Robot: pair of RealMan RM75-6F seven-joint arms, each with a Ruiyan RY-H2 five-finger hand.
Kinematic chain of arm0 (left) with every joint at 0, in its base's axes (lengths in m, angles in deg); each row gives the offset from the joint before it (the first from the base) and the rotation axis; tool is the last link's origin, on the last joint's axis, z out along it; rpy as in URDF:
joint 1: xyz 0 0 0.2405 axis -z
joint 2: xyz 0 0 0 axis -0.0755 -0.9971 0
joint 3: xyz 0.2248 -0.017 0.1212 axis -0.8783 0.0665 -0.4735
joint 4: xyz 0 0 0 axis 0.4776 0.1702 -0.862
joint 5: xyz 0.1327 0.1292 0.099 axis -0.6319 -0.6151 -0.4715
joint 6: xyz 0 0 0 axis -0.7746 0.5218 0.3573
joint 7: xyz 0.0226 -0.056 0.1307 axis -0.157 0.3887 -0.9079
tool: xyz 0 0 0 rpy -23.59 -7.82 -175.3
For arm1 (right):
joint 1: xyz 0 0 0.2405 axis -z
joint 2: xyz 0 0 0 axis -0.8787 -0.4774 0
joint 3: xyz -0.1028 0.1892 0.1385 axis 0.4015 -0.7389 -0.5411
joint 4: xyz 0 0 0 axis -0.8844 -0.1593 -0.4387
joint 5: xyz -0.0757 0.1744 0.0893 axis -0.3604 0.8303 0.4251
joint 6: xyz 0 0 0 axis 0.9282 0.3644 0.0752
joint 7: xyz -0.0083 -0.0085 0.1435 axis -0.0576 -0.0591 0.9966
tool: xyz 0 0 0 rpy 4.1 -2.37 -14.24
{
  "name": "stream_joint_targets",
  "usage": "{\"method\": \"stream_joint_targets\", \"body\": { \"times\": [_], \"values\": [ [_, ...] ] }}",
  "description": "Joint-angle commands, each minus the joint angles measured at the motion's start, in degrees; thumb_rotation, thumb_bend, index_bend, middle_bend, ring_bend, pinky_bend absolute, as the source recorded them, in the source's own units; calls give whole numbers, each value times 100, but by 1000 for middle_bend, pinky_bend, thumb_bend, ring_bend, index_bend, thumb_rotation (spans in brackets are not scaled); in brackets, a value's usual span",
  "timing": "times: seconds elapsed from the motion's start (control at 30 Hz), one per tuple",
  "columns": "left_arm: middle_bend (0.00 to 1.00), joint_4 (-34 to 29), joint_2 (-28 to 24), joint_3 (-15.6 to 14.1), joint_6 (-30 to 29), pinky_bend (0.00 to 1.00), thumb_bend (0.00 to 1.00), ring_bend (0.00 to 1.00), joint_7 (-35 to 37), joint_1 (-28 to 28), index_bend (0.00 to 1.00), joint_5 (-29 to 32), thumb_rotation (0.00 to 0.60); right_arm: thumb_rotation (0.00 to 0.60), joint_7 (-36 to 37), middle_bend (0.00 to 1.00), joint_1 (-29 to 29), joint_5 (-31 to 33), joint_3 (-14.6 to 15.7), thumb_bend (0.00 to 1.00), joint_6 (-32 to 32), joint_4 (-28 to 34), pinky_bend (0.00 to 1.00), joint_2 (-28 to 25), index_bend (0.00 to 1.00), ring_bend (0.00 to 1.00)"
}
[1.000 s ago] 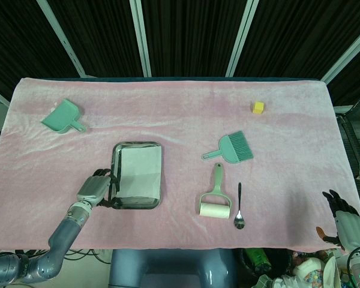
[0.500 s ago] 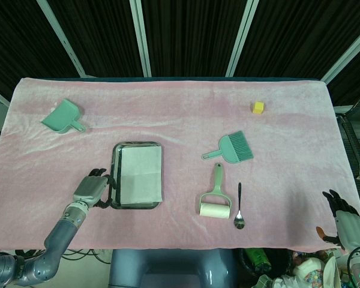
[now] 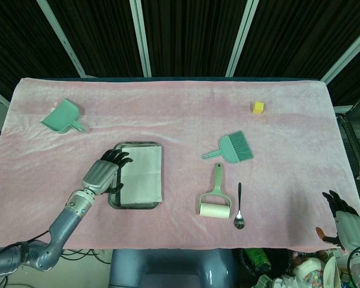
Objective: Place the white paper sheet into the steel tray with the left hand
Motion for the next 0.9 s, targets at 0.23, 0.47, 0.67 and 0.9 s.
{"method": "stream_joint_targets", "body": {
  "times": [0.23,0.47,0.67,0.9],
  "values": [
    [158,869,585,-95,144,130,313,32,368,23,175,-679,600,600,8,4,-1,-2,2,243,-7,-3,151,-4,0,94],
    [189,1099,814,-49,225,177,316,52,548,12,186,-778,600,600,20,4,-9,3,9,243,-37,-8,152,-23,0,94],
    [231,1399,963,-55,343,172,334,62,1067,60,210,-1102,600,600,43,4,-10,10,9,244,-50,-6,151,-30,0,94],
    [247,1735,1124,-100,351,167,342,76,1308,69,220,-1368,600,600,66,4,-17,23,9,244,-74,-1,152,-40,0,99]
  ]
}}
